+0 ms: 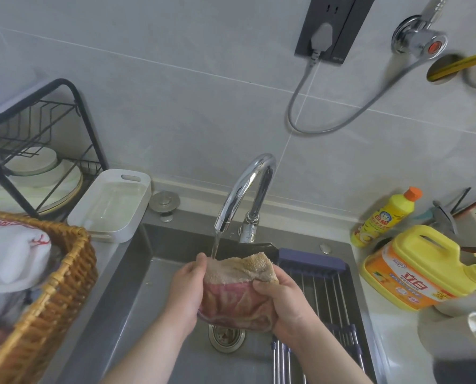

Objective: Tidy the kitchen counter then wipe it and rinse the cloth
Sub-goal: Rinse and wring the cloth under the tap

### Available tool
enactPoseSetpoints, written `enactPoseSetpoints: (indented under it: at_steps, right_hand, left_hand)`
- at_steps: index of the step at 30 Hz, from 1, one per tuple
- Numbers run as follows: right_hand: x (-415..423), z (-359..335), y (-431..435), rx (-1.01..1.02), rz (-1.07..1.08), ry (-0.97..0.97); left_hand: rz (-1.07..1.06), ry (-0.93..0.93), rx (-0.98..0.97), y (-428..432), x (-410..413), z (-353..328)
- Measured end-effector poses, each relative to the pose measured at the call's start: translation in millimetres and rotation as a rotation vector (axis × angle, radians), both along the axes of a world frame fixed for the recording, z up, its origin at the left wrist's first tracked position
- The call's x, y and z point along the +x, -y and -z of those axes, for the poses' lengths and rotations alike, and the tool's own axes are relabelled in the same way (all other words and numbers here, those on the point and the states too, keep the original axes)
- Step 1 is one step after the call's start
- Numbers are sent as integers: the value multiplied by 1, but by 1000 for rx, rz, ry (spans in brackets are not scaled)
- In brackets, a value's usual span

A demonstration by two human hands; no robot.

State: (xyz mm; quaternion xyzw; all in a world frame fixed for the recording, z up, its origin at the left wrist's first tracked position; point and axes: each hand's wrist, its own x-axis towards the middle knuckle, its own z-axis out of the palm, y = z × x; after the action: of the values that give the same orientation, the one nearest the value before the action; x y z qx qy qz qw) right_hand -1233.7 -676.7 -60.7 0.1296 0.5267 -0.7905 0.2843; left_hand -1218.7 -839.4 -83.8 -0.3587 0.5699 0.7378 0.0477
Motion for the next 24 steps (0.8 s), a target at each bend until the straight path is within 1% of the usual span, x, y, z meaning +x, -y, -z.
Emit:
enactPoseSetpoints:
  at_steps: [3, 6, 9, 10, 13, 16, 20, 22, 24]
  right_hand:
    - [-1, 3, 9, 76, 19, -8]
    - [-4, 1, 17, 223, 7, -70]
    - [-10, 3, 27, 383, -49, -132]
    - [-12, 3, 32, 409, -56, -152]
    - [-14, 8, 45, 373, -69, -158]
    - [-15, 8, 53, 341, -56, -115]
    - [-16, 9, 59, 455, -27, -113]
    - [-16, 8, 58, 506, -55, -151]
    - [-17, 3, 55, 571, -108, -213]
  left_hand:
    - [-33, -25, -44, 8, 2, 2]
    - [-64, -62, -67, 16, 6, 2]
    - [-91, -88, -38, 20, 11, -5]
    - [-81, -98, -39, 22, 12, -6]
    - [-28, -122, -101, 29, 16, -7]
    - [-72, -122, -126, 35, 17, -3]
    - [-142, -123, -115, 40, 16, 3]
    - [-155, -134, -107, 41, 15, 3]
    - [-135, -154, -144, 42, 14, 3]
